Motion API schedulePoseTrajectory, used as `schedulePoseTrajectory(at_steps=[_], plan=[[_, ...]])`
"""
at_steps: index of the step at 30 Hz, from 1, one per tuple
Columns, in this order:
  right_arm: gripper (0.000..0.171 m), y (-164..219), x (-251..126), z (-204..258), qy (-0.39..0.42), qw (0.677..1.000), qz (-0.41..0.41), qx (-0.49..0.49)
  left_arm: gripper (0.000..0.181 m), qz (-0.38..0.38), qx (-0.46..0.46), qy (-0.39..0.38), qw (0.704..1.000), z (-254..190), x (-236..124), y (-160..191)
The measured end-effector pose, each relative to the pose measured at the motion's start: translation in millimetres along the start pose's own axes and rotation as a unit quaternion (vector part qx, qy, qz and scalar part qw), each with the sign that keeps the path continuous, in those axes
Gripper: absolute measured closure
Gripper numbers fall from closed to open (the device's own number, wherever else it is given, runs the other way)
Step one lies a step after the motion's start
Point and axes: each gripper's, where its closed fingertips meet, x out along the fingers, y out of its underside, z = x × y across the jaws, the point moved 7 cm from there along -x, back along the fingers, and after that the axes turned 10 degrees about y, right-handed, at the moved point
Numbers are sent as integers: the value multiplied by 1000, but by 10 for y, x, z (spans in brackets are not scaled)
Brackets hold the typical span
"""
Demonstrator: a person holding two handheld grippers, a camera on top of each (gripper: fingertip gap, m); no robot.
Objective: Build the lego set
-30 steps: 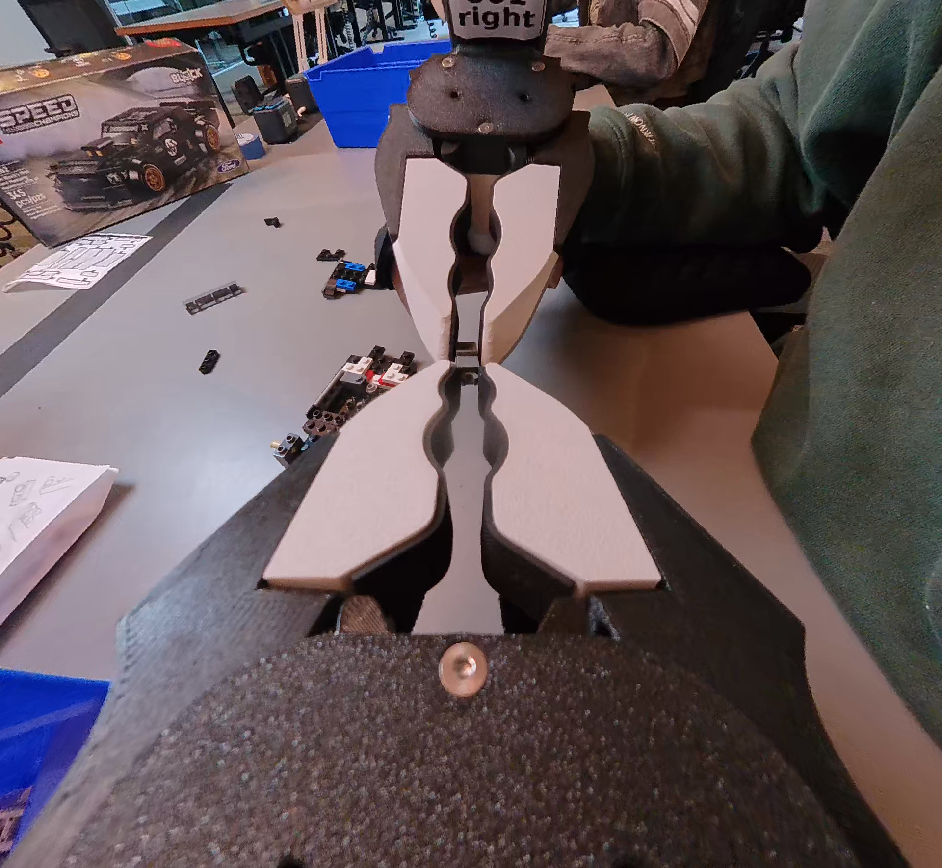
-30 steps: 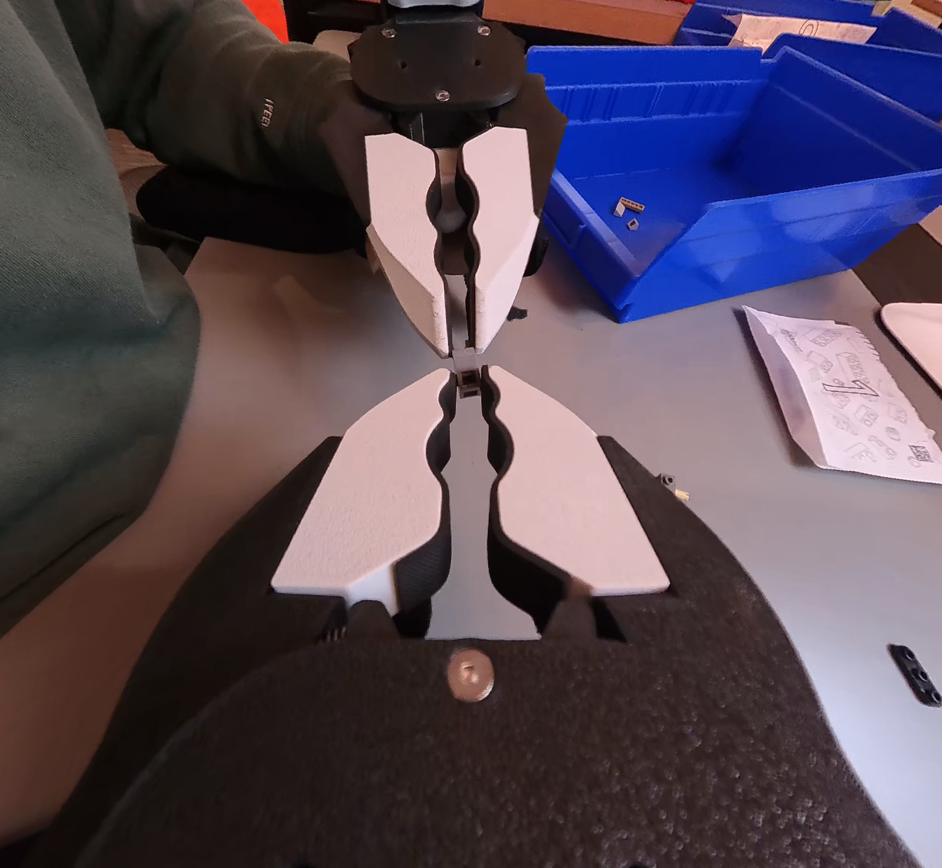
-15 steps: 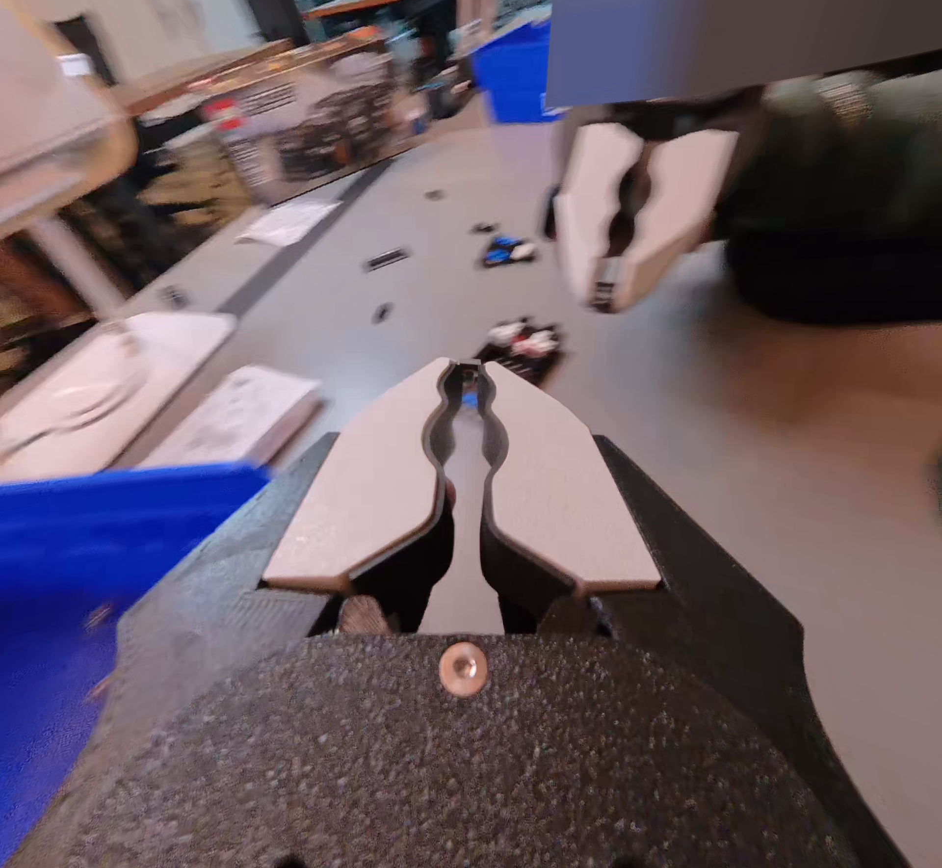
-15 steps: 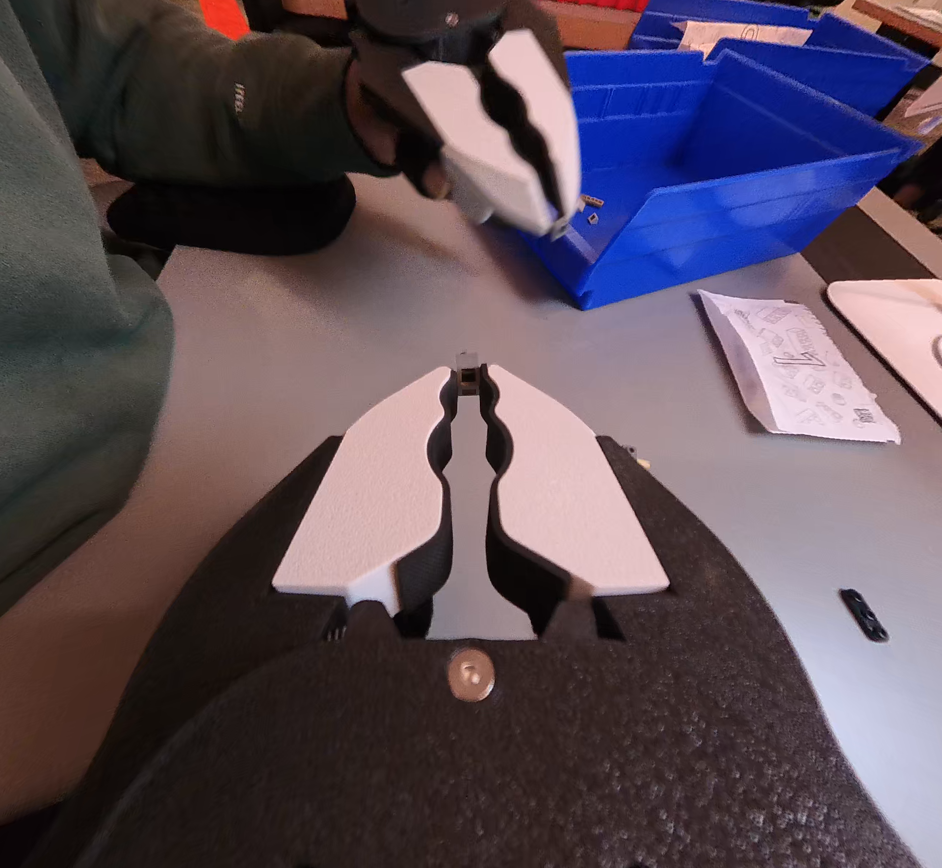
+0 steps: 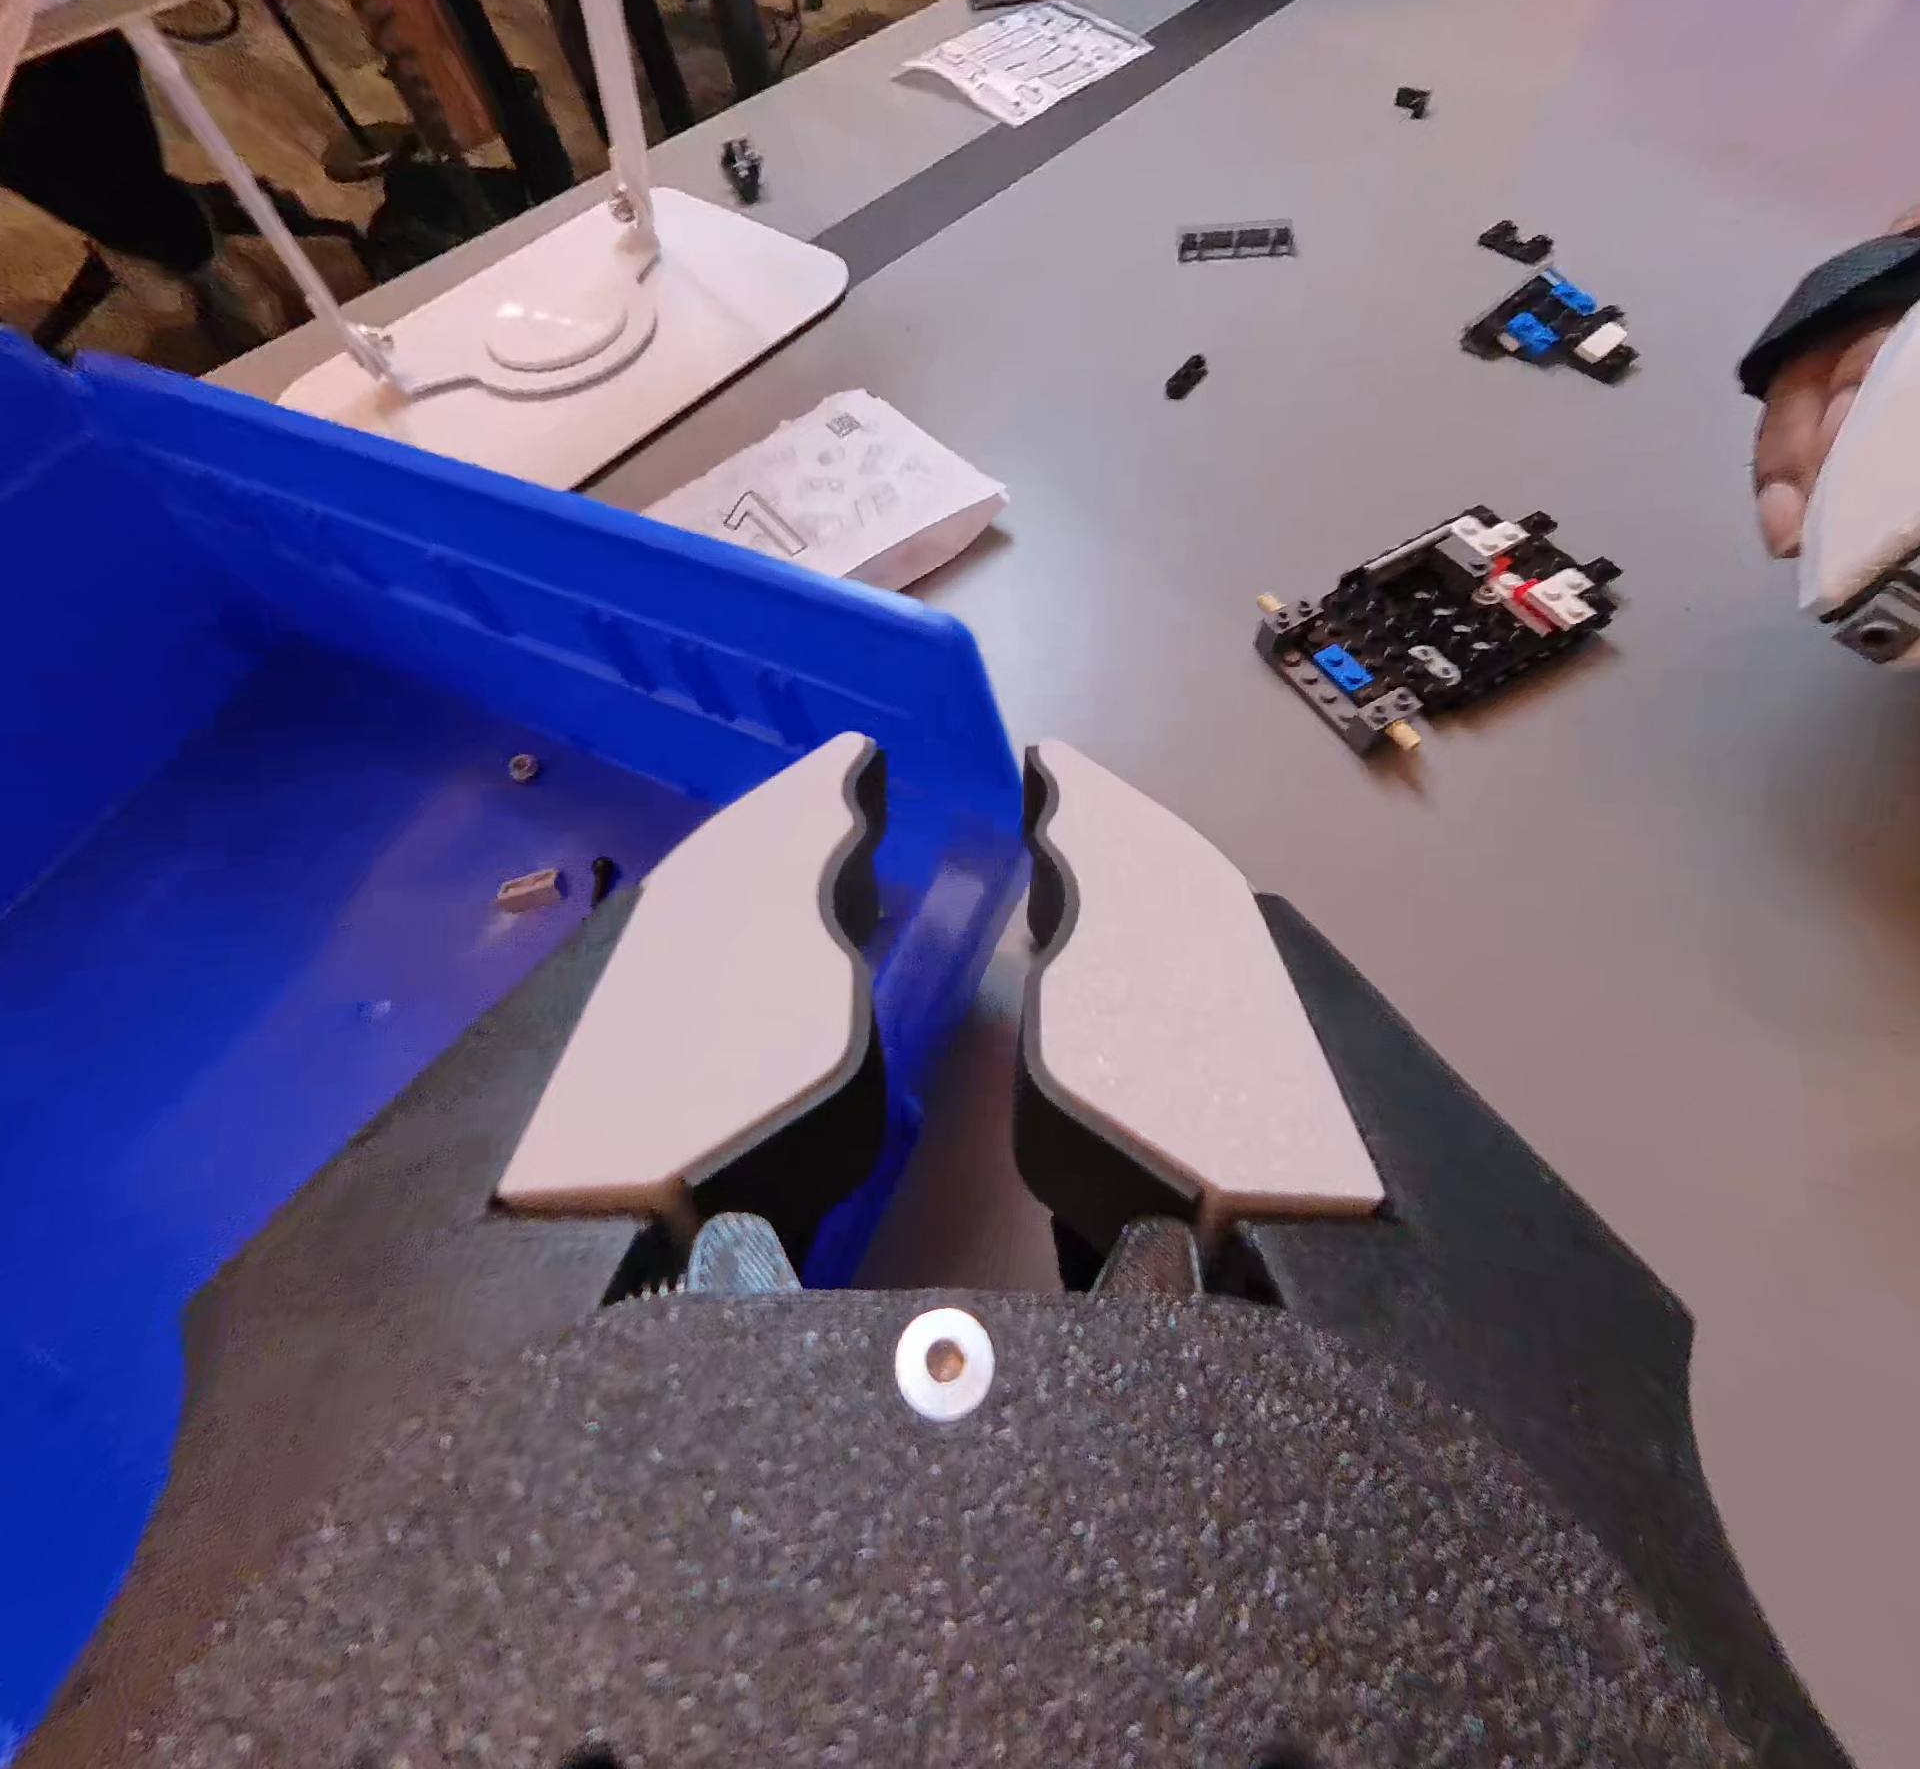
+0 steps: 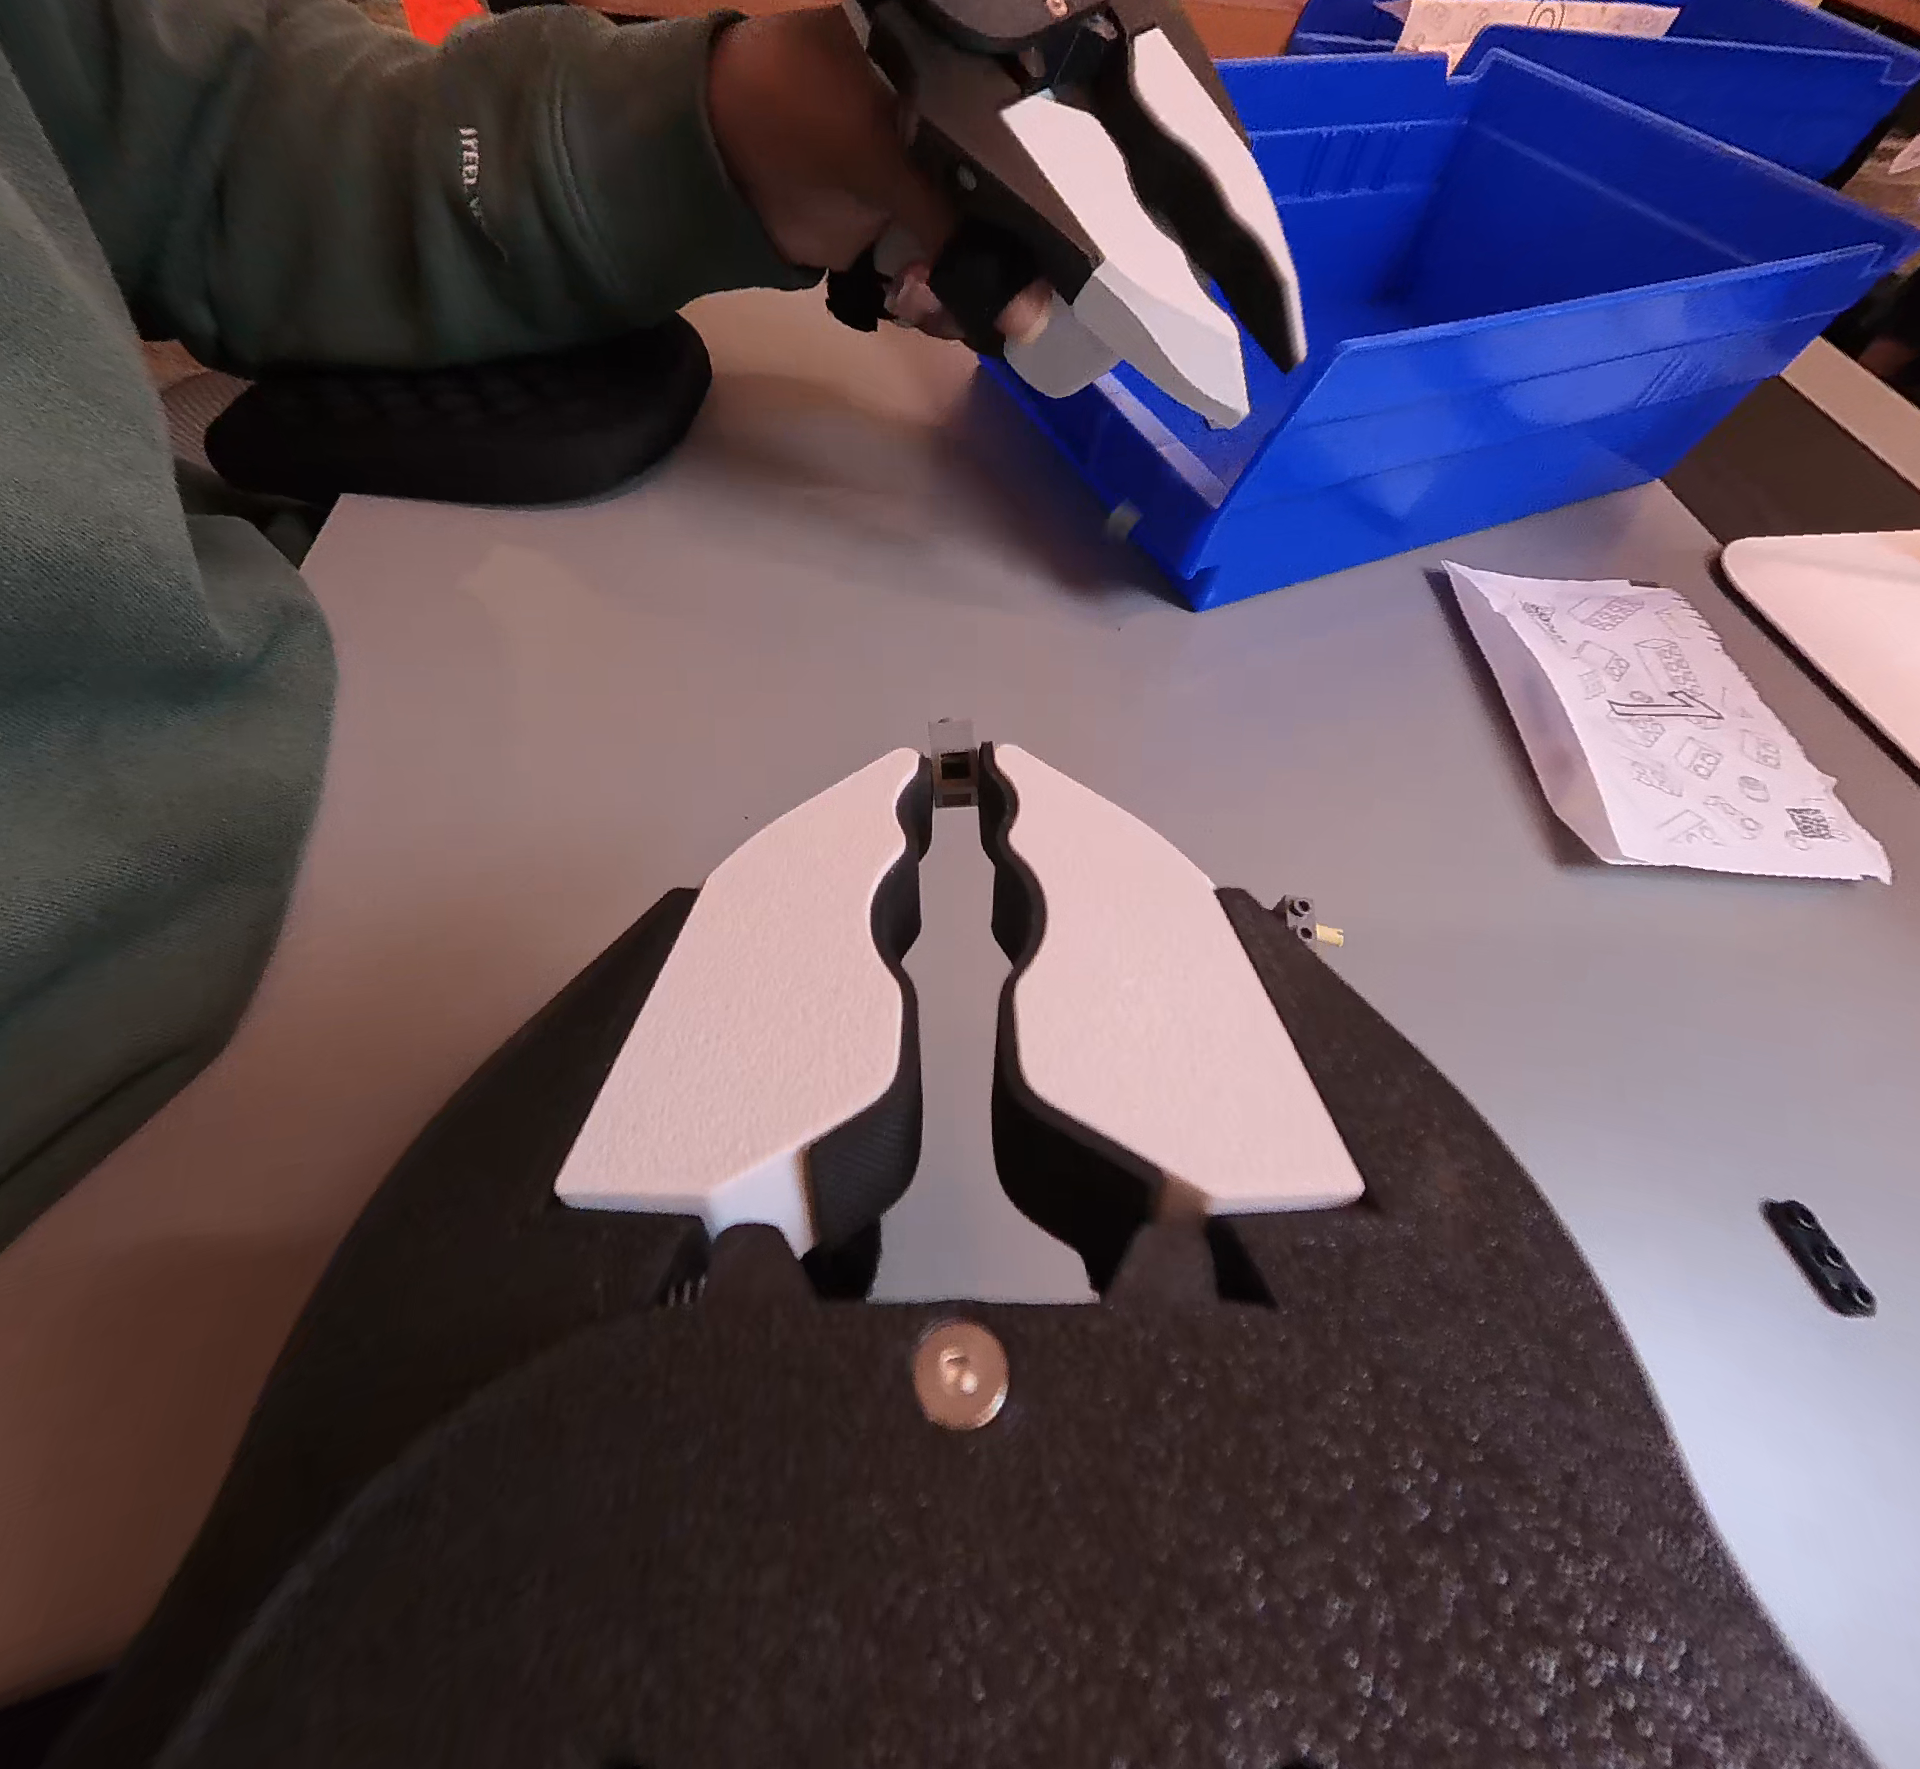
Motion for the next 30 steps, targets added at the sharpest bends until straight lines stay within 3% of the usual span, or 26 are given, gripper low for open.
schedulePoseTrajectory(at_steps=[3,7,11,14,17,19,23,27,30], plan=[[163,20,21,3,-1,1000,7,1,148,14,1,-31,999,101,-14,53],[163,34,28,-3,5,1000,11,0,152,4,33,-51,998,122,-60,18],[163,24,25,-4,2,1000,6,4,173,-4,131,122,984,-281,-115,-43],[163,50,52,-4,0,1000,14,5,165,111,132,283,943,-650,-106,191],[163,66,77,8,-2,1000,22,3,154,224,163,317,907,-811,-14,495],[163,68,82,17,-3,1000,24,2,154,245,159,335,896,-898,72,578],[163,70,71,15,-1,1000,26,0,173,247,163,331,896,-957,152,580],[163,60,63,15,-1,1000,24,0,174,257,194,298,899,-874,107,561],[163,48,54,10,0,1000,20,0,173,147,172,171,959,-537,43,210]])
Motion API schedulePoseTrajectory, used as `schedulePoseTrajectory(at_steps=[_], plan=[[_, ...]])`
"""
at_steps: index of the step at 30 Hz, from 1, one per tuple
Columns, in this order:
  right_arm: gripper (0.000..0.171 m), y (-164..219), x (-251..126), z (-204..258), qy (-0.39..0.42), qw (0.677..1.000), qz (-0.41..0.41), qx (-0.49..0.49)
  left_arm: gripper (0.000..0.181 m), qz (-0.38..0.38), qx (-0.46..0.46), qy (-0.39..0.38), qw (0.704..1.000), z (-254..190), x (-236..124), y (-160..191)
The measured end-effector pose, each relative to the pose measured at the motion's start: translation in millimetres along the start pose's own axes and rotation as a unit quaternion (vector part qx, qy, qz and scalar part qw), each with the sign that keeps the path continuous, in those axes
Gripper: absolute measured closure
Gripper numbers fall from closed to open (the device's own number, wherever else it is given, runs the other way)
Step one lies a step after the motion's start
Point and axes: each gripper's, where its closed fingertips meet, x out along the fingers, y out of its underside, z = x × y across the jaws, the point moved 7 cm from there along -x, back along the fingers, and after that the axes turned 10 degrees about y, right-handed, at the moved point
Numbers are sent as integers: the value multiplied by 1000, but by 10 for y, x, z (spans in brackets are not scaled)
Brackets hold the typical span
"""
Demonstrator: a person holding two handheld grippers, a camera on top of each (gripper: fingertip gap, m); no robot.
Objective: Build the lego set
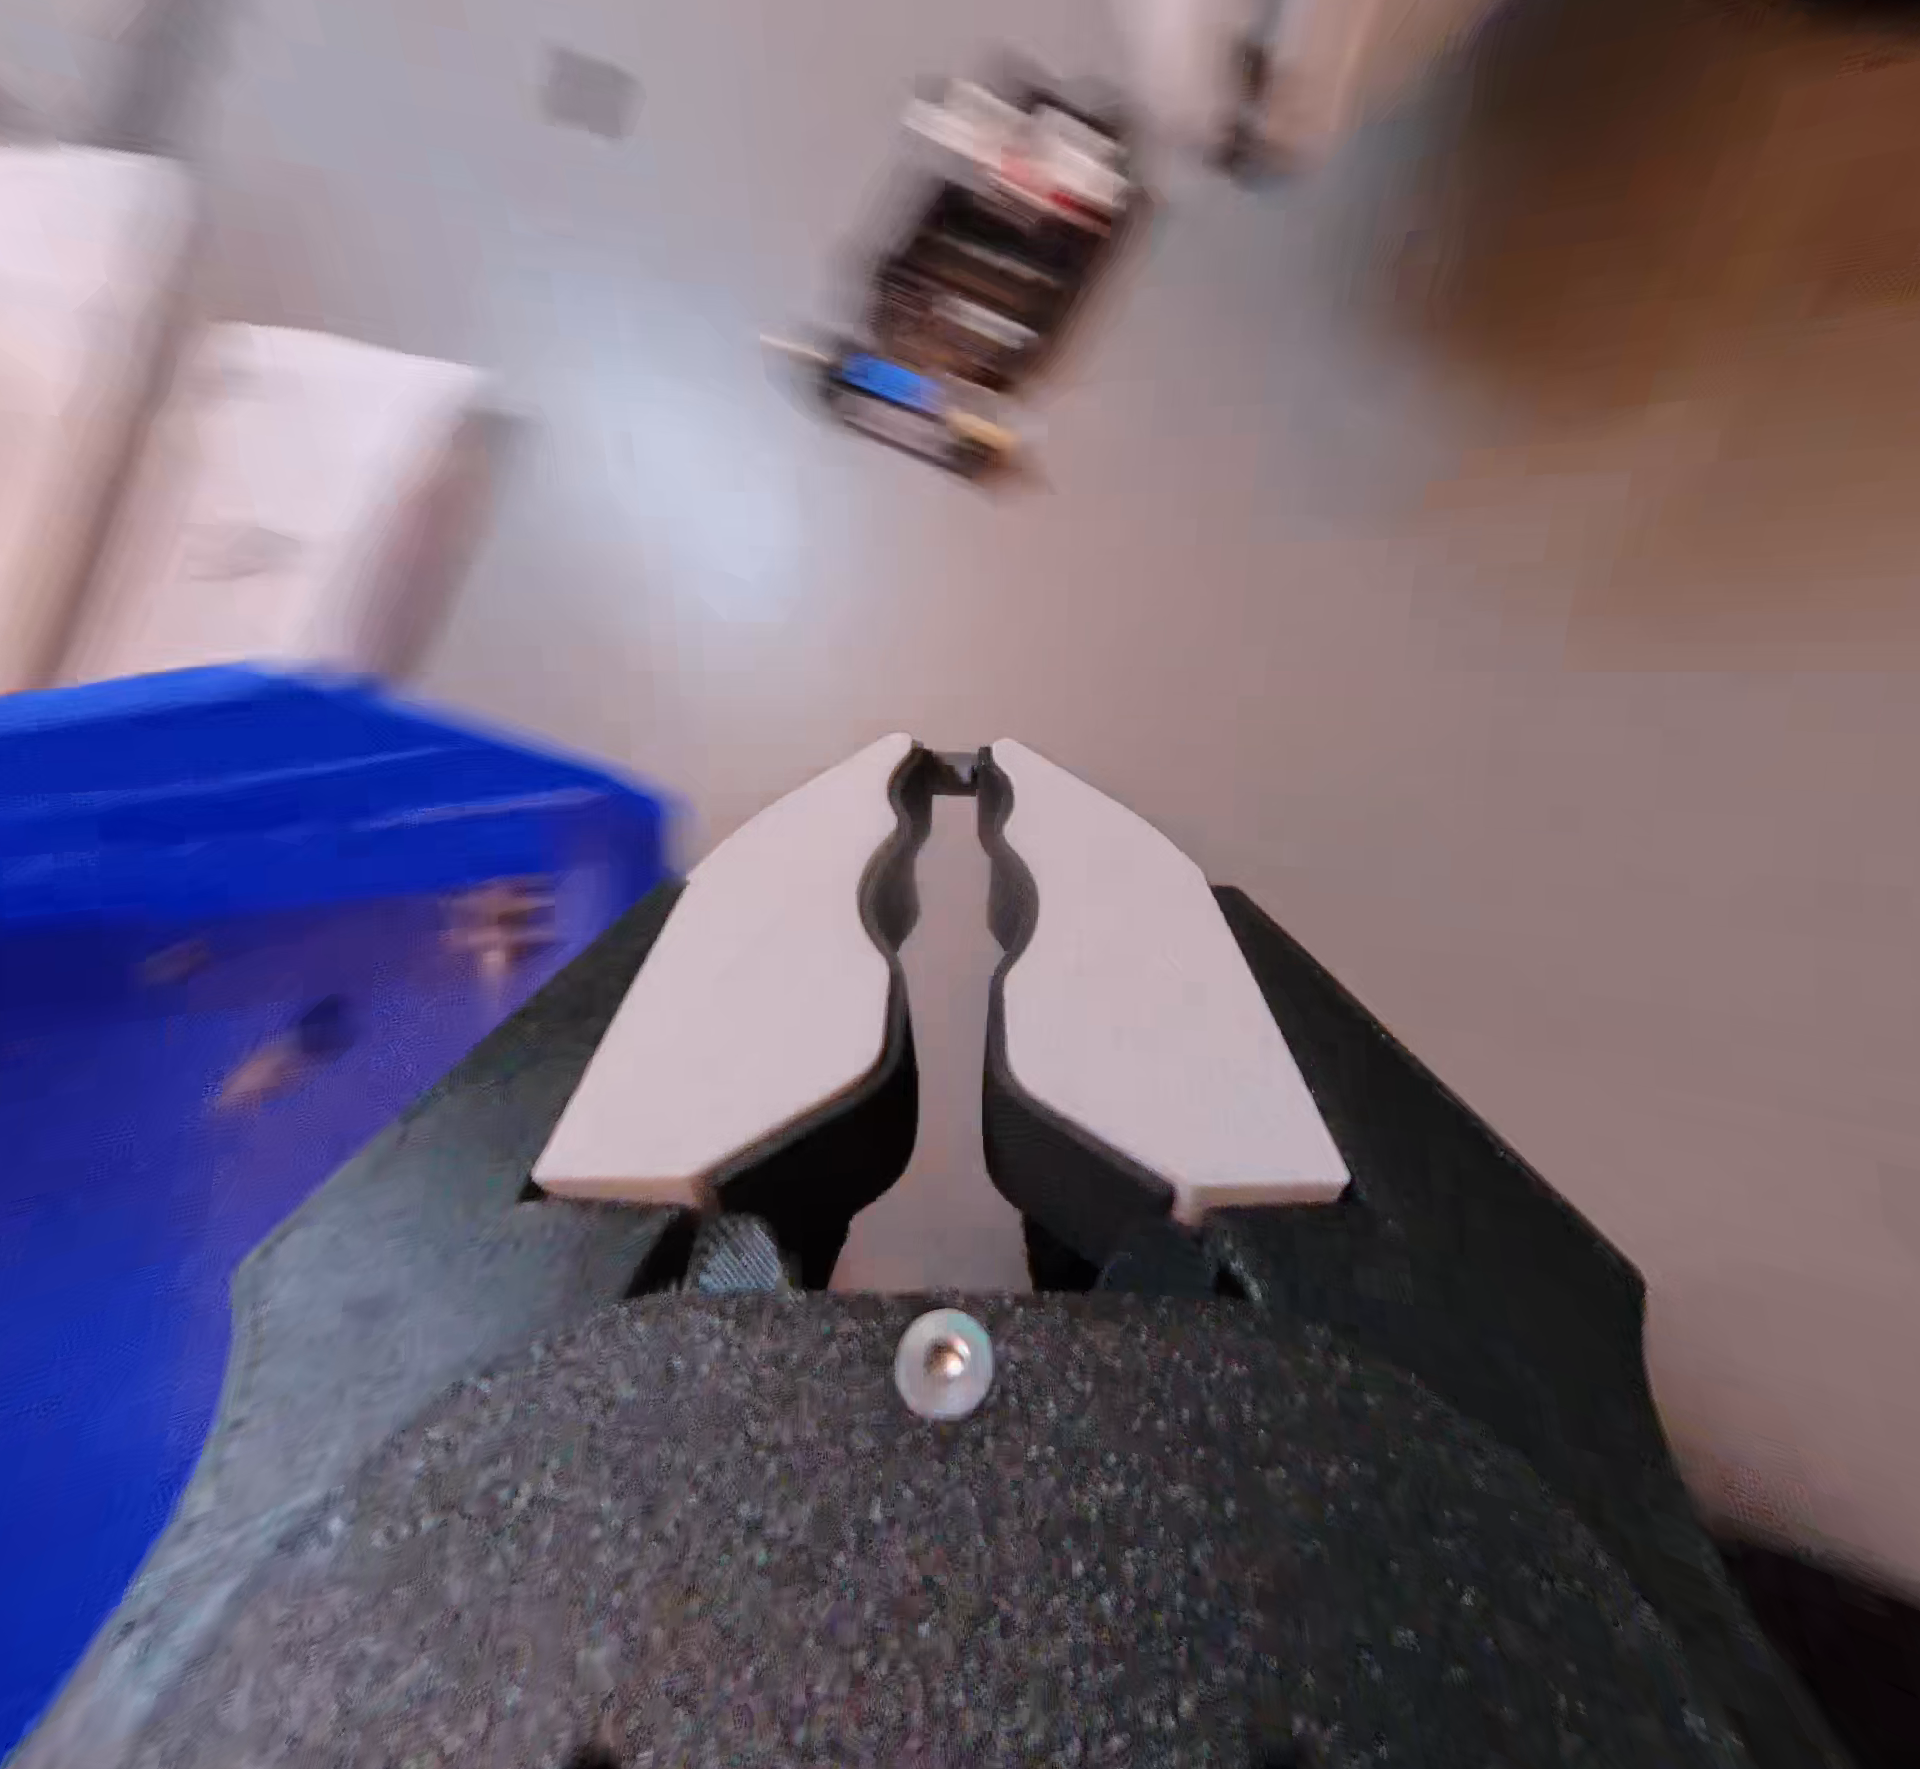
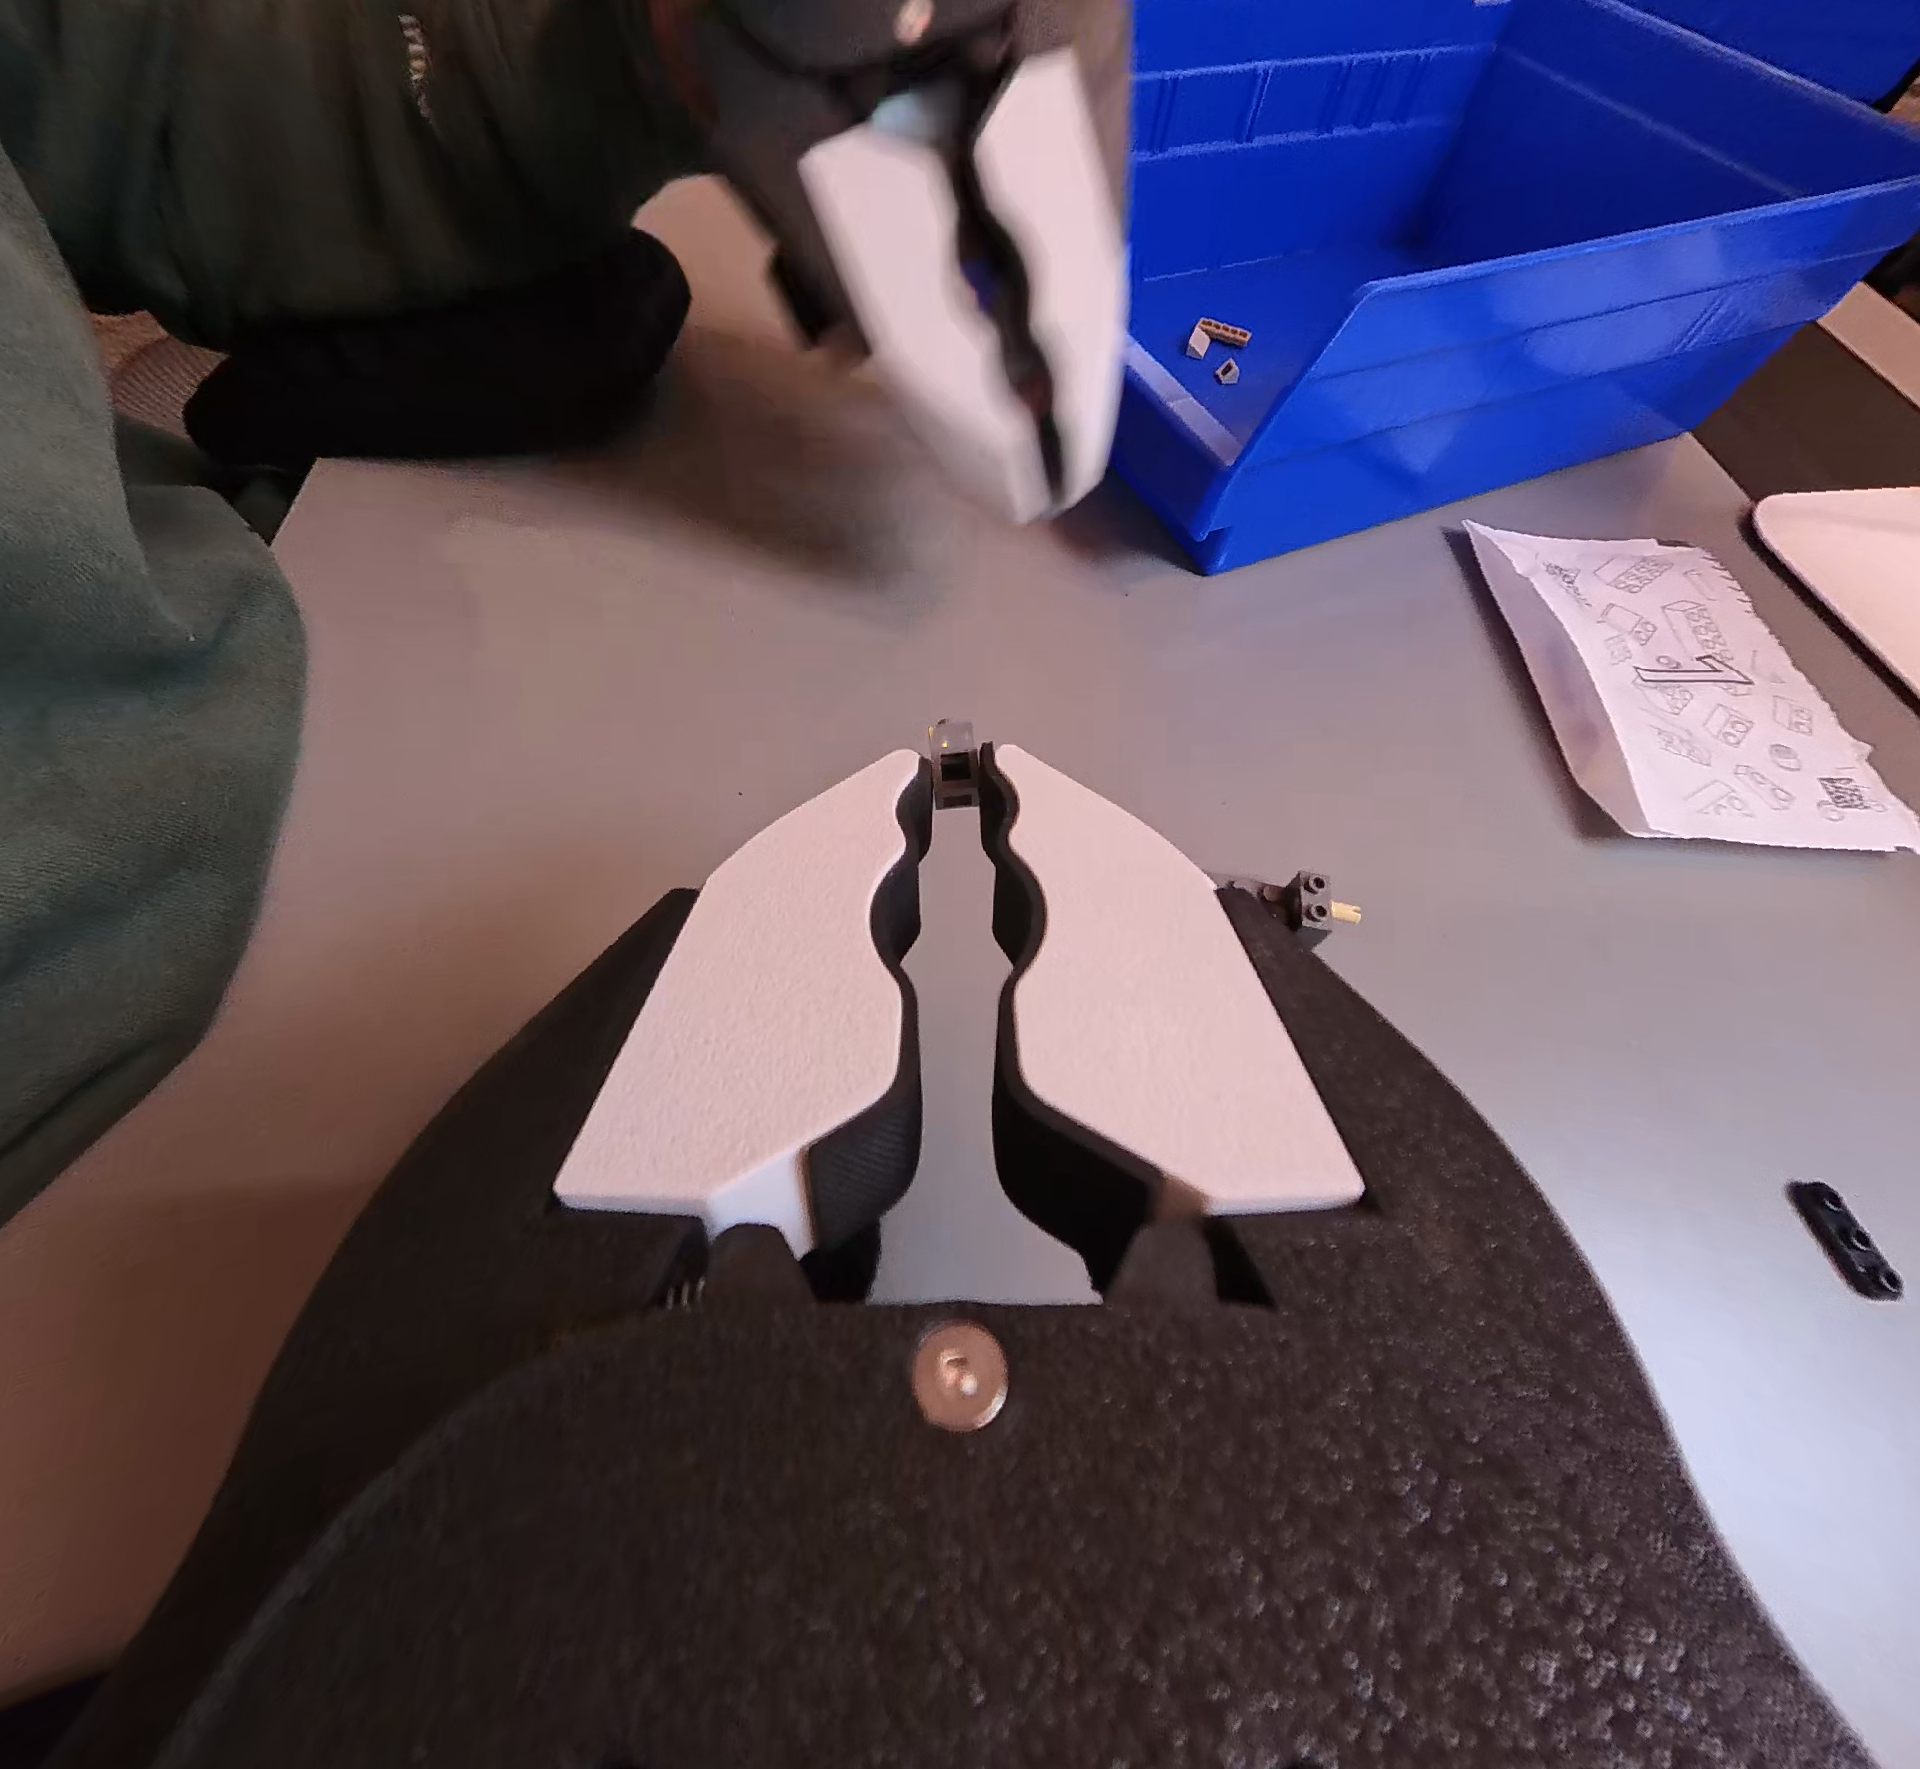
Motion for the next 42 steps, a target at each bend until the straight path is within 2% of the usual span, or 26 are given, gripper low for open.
schedulePoseTrajectory(at_steps=[2,3,4,6,8,13,15,18,22,26,34,42], plan=[[163,-4,-3,-6,1,1000,-1,1,173,-71,-72,-130,986,362,-266,-28],[163,-4,-3,-6,0,1000,-1,1,173,-84,-107,-173,976,501,-348,27],[163,-4,-1,-4,0,1000,-1,0,164,-74,-134,-186,971,587,-360,113],[163,1,2,1,-1,1000,1,-1,139,-33,-172,-174,969,656,-269,271],[163,3,2,0,0,1000,2,-1,134,-58,-179,-149,971,631,-223,259],[163,6,2,-12,3,1000,1,2,127,-32,-126,-139,982,534,-138,209],[163,-2,5,-19,7,1000,-3,5,135,-76,-89,-103,988,408,-134,66],[163,-43,13,-13,5,1000,-24,14,156,-174,-17,2,985,46,-73,-247],[163,-103,23,26,4,999,-46,10,161,-193,50,44,979,-273,115,-451],[163,-128,41,81,-5,999,-51,4,164,-219,43,79,971,-375,193,-529],[163,-114,34,157,-43,998,-55,-8,169,-225,43,128,965,-436,200,-504],[162,-152,-8,148,-77,993,-80,39,173,-266,-38,197,943,-403,157,-529]])
